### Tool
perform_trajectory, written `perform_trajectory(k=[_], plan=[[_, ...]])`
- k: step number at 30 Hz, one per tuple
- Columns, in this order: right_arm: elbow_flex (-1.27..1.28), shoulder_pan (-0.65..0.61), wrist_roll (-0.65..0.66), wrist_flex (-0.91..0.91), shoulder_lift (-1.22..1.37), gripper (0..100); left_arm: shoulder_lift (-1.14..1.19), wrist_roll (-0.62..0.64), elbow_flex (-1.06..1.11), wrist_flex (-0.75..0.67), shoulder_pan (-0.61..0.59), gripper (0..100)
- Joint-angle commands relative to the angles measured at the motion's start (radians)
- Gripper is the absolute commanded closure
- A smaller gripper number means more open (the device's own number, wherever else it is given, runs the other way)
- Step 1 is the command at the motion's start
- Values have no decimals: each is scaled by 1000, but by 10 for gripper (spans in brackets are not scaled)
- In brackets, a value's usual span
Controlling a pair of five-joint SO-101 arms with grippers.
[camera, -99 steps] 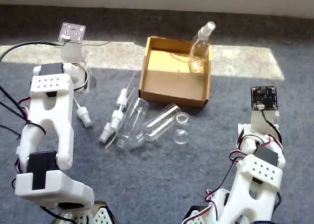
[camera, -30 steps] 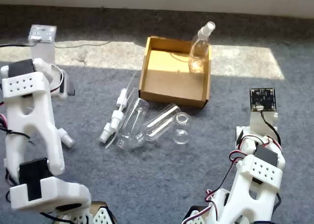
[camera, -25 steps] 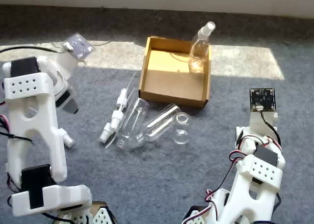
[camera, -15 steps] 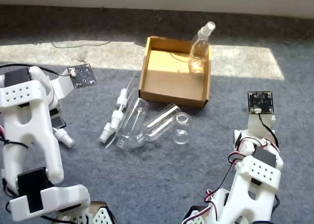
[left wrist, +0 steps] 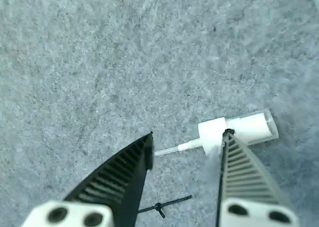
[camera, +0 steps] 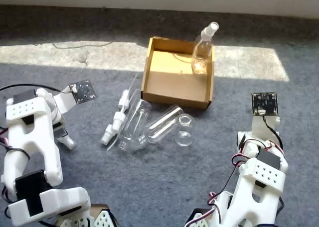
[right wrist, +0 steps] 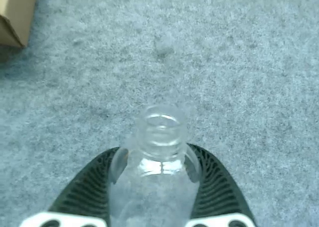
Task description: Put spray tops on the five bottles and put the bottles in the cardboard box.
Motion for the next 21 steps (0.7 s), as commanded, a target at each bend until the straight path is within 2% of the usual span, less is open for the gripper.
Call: perform_trajectory(k=[1,6,14,18,21], plan=[[-12,4,11,1,-27,995,-31,-437,79,-186,-5,787],[-12,4,11,1,-27,995,-31,-439,188,-359,-5,788],[-12,4,11,1,-27,995,-31,-431,262,-379,25,790],[-12,8,11,1,-27,995,-33,-313,265,-377,59,797],[-12,8,11,1,-27,995,-41,-207,263,-377,99,881]])
